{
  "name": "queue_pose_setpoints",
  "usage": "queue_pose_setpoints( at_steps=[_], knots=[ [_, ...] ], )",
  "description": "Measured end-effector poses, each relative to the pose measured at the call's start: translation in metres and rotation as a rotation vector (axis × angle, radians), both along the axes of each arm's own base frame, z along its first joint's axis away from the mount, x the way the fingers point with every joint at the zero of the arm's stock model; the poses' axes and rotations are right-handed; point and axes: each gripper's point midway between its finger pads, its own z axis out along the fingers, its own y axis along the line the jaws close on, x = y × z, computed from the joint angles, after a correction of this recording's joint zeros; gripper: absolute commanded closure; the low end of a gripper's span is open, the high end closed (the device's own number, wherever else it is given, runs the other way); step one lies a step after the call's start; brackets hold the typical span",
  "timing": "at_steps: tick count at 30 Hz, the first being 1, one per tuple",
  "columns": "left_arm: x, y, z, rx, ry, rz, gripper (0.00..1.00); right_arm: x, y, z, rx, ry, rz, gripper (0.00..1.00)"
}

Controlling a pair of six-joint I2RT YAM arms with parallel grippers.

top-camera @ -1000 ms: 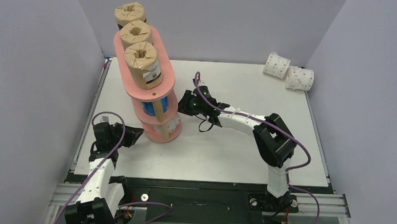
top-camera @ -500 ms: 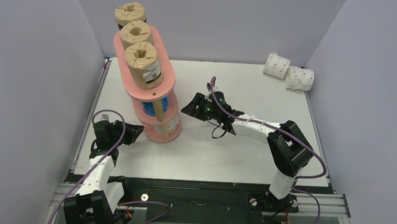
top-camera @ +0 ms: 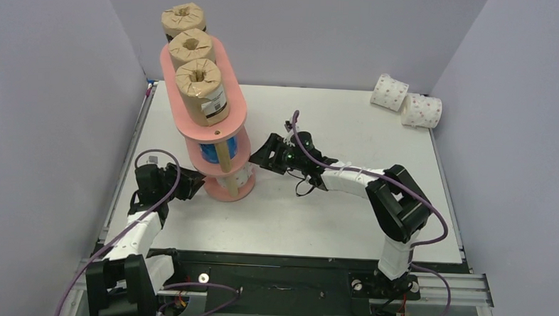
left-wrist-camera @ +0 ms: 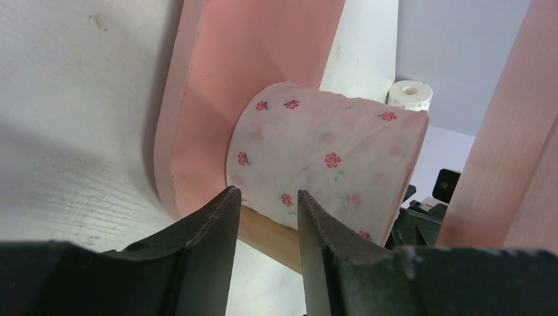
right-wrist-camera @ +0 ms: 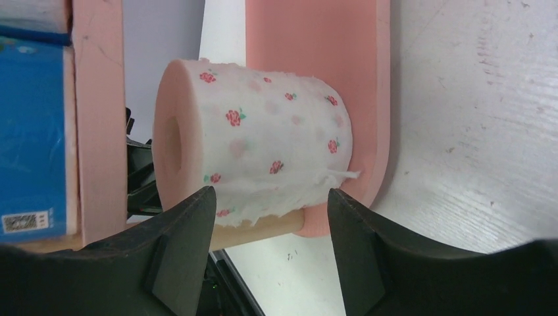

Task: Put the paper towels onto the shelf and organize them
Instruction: Adjust the paper towel on the shelf.

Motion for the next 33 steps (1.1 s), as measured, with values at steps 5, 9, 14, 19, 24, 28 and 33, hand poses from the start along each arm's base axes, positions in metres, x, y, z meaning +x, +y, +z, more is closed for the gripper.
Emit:
queue_pose_setpoints(
  at_steps=[5,9,14,19,24,28,33],
  knots=[
    [0.006,-0.002,-0.003,-0.002,0.009,-0.012,0.65,0.001,0.013,-0.008,0.0,0.024,0.015,0.43],
    [0.008,-0.006,-0.007,-0.005,0.021,-0.026,0.65,0.001,0.023,-0.01,0.01,0.043,0.029,0.43],
    [0.013,-0.007,-0.009,-0.008,0.022,-0.034,0.65,0.006,0.033,-0.009,0.03,0.06,0.032,0.44],
    [0.02,-0.006,-0.01,-0.015,0.021,-0.023,0.65,0.019,0.045,-0.007,0.057,0.069,0.022,0.45],
    [0.03,-0.003,-0.014,-0.032,0.027,0.004,0.65,0.037,0.053,-0.013,0.087,0.092,0.0,0.46],
    [0.037,-0.001,-0.019,-0.054,0.042,0.025,0.65,0.049,0.058,-0.012,0.119,0.103,-0.008,0.46],
    [0.053,0.003,-0.018,-0.071,0.046,0.056,0.65,0.065,0.065,-0.013,0.147,0.111,-0.012,0.47]
  ],
)
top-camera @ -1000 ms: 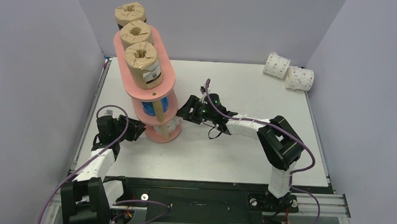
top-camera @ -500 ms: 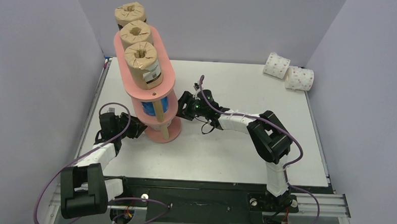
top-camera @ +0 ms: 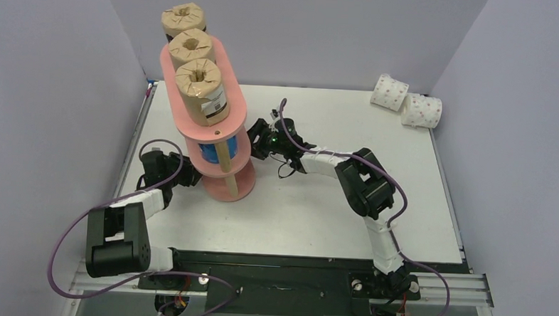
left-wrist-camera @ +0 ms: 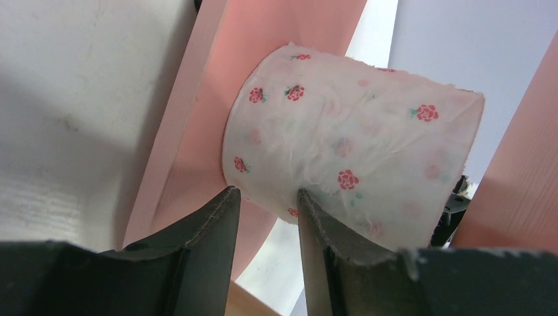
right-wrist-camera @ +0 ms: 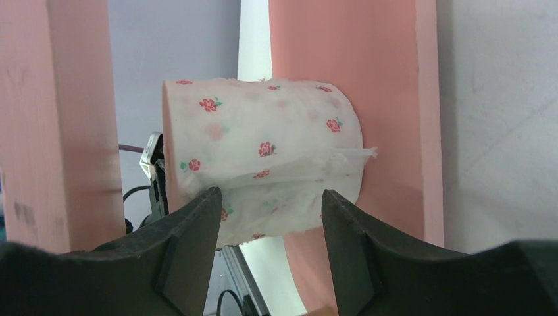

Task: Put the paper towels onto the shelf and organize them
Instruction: Adjust the paper towel on the shelf.

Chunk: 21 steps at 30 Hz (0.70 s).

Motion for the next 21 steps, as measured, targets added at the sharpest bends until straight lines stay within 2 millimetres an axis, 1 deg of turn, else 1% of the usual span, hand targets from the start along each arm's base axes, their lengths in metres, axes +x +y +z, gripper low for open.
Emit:
queue_pose_setpoints(
  at_steps=[4,9,14,21],
  knots=[
    [0.015,0.005,0.002,-0.001,0.005,0.029,0.65,0.012,0.006,0.0,0.027,0.0,-0.002,0.47],
    [0.032,0.01,0.005,0.008,0.003,0.048,0.65,0.022,0.01,-0.002,0.051,0.014,-0.003,0.47],
    [0.045,0.013,0.001,0.001,0.002,0.062,0.65,0.034,0.015,-0.001,0.069,0.011,-0.006,0.47],
    [0.062,0.015,-0.01,-0.022,0.009,0.075,0.65,0.054,0.025,0.008,0.088,-0.014,-0.01,0.47]
  ],
)
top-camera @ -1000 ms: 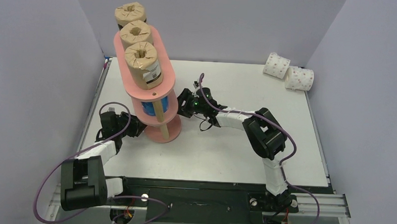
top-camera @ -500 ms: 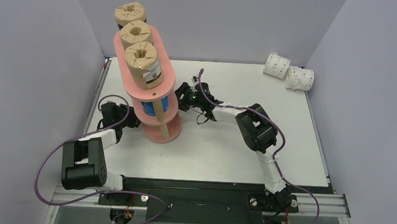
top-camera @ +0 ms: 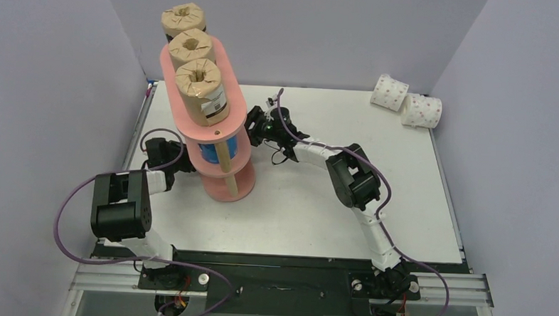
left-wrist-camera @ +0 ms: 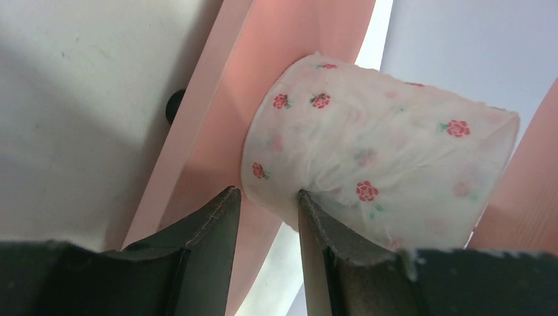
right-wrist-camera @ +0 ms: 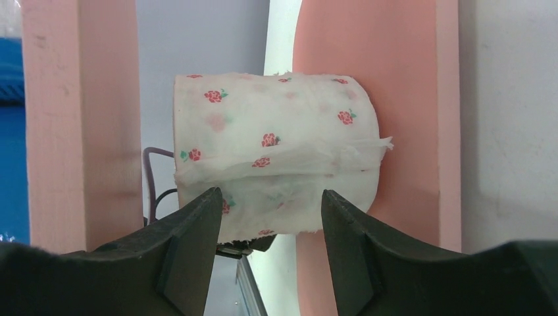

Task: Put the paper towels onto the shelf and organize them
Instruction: Adjust the paper towel on the shelf.

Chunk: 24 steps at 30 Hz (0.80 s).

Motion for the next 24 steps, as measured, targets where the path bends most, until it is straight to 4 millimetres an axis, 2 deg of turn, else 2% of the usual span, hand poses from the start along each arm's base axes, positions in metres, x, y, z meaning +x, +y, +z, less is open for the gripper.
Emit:
queue_pose_setpoints(
  at_steps=[6,12,17,24],
  knots=[
    [0.016,0.002,-0.006,-0.02,0.0,0.014,0.65,0.011,0.008,0.006,0.013,-0.014,0.0,0.47],
    [0.028,0.004,-0.01,-0.029,-0.002,0.019,0.65,0.02,0.009,0.001,0.016,-0.004,-0.011,0.47],
    [0.033,0.004,-0.008,-0.028,-0.011,0.02,0.64,0.024,0.004,-0.002,0.006,0.021,-0.021,0.47],
    [0.041,0.005,-0.001,-0.011,-0.032,0.018,0.61,0.027,0.006,0.004,0.01,0.019,-0.019,0.46]
  ],
)
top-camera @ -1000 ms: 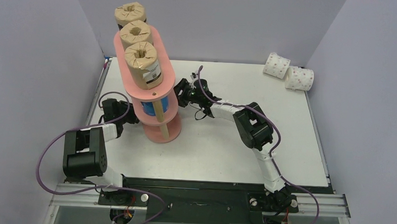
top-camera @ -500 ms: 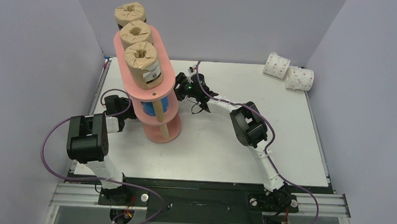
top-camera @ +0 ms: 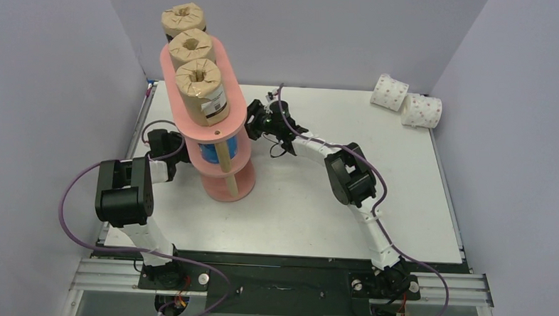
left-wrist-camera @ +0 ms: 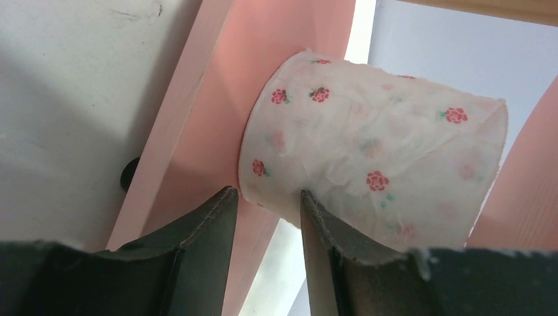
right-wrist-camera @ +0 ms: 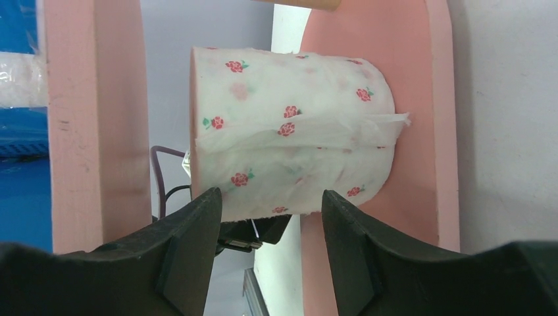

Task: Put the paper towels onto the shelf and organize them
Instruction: Adjust the paper towel on the shelf.

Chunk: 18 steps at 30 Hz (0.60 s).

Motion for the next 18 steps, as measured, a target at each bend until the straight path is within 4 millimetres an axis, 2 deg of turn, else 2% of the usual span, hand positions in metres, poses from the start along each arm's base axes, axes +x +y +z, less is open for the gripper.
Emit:
queue_pose_setpoints(
  at_steps=[7,11,13,15,16,17,18],
  knots=[
    [-0.004,0.005,0.002,0.032,0.011,0.024,0.5,0.003,-0.006,-0.008,-0.004,0.009,-0.008,0.41],
    [-0.011,0.011,0.016,0.068,0.004,0.043,0.41,-0.003,-0.019,-0.034,-0.039,0.058,-0.02,0.38],
    [-0.016,0.014,0.026,0.088,-0.007,0.056,0.33,-0.007,-0.031,-0.045,-0.053,0.092,-0.032,0.38],
    [-0.024,0.022,0.028,0.119,0.008,0.083,0.2,-0.007,-0.044,-0.045,-0.061,0.103,-0.051,0.37],
    [-0.031,0.026,0.026,0.129,0.027,0.095,0.02,-0.007,-0.052,-0.041,-0.061,0.105,-0.062,0.37],
    [-0.038,0.03,0.024,0.137,0.043,0.109,0.01,-0.006,-0.061,-0.037,-0.06,0.109,-0.075,0.37],
    [-0.046,0.034,0.021,0.151,0.061,0.124,0.03,-0.006,-0.069,-0.032,-0.056,0.105,-0.089,0.37]
  ],
)
